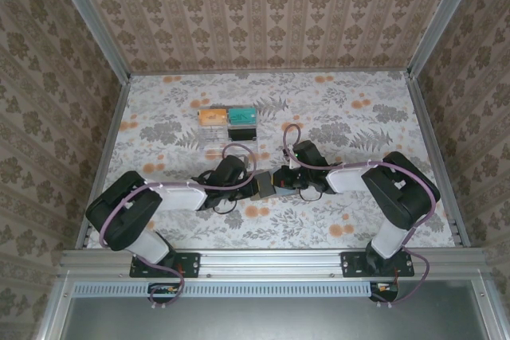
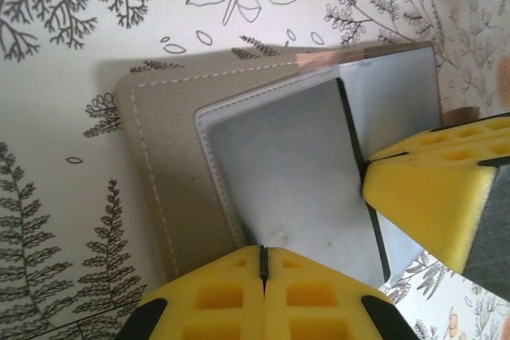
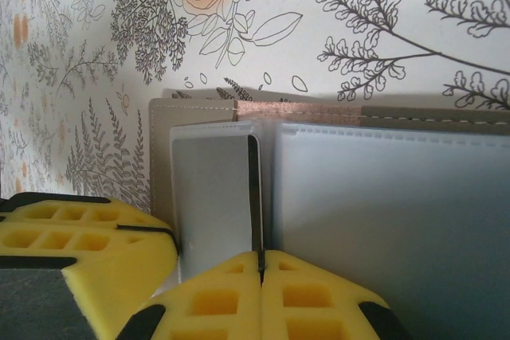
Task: Take the credit cards out of the card holder
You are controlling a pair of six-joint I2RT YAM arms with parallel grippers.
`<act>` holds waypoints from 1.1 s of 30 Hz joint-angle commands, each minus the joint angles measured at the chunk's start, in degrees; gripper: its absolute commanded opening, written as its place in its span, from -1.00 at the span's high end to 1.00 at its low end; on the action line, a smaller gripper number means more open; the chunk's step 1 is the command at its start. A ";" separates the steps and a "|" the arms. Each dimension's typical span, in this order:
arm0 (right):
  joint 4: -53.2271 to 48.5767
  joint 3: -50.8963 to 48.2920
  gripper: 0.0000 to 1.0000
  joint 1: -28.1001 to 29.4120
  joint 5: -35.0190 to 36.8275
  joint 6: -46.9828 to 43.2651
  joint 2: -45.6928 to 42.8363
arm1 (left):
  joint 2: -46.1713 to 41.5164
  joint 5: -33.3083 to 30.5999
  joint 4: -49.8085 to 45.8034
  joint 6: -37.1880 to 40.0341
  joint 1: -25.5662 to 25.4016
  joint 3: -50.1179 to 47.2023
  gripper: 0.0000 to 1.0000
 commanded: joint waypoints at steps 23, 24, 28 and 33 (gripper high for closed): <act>-5.75 -0.89 1.00 -2.05 3.45 -2.04 -3.66 | 2.65 -0.83 -4.04 -1.32 0.77 -0.44 1.00; -4.93 -0.95 1.00 -2.05 2.63 -2.04 -3.67 | 2.65 -0.71 -3.90 -1.32 0.73 -0.49 1.00; -1.72 -0.69 0.73 -1.97 -1.73 -1.95 -2.14 | 2.68 -0.45 -3.78 -1.10 0.59 -0.20 1.00; -0.05 0.01 0.66 -1.97 -2.89 -1.46 0.34 | 3.17 -0.22 -3.74 -1.06 0.42 0.05 1.00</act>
